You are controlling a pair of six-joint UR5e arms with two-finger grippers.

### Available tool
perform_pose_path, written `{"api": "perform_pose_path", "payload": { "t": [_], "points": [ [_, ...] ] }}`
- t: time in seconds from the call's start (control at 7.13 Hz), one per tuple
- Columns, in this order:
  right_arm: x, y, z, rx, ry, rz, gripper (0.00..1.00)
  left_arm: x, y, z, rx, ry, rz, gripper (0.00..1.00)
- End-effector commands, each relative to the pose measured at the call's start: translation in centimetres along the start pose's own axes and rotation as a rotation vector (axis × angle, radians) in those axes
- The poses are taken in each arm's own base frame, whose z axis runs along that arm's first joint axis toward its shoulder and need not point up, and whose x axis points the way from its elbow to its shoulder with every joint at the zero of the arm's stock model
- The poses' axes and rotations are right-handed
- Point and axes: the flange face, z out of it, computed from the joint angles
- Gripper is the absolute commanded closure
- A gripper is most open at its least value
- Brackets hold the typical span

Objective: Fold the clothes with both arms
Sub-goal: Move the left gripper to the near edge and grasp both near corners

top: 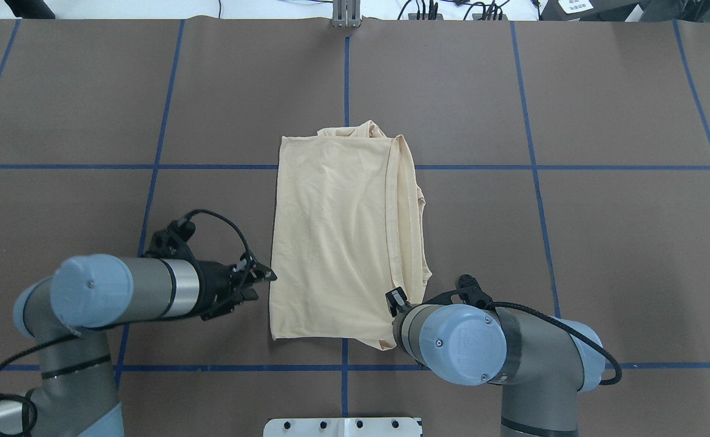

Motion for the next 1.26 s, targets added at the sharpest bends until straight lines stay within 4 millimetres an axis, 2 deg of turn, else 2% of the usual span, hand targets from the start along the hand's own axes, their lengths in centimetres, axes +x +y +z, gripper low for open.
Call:
{"api": "perform_pose_path", "payload": {
  "t": [0.0, 0.14, 0.28, 0.42, 0.56, 0.7, 1.12],
  "points": [
    [0.1, 0.2, 0.0, -0.003, 0.001, -0.002, 1.0, -2.9, 6.4, 1.6, 0.01, -0.125, -0.007, 0.45],
    [0.1, 0.2, 0.0, -0.003, 0.001, -0.002, 1.0, -2.4, 7.3, 1.9, 0.003, -0.131, -0.004, 0.51],
    [0.1, 0.2, 0.0, -0.003, 0.001, -0.002, 1.0, -2.2, 7.4, 1.8, 0.001, -0.129, -0.003, 0.57],
    [0.1, 0.1, 0.0, -0.002, 0.001, -0.002, 1.0, -2.2, 7.4, 1.8, 0.001, -0.129, -0.003, 0.73],
    [0.1, 0.1, 0.0, -0.002, 0.001, -0.002, 1.0, -2.1, 7.4, 1.7, 0.002, -0.127, -0.004, 0.97],
    [0.1, 0.0, 0.0, 0.0, 0.001, -0.001, 1.0, -1.9, 7.2, 1.5, 0.006, -0.119, -0.012, 1.0],
    [0.1, -0.2, -0.2, -0.003, 0.0, 0.0, 1.0, 0.7, 8.1, -3.0, -0.024, -0.058, -0.015, 1.0]
  ]
}}
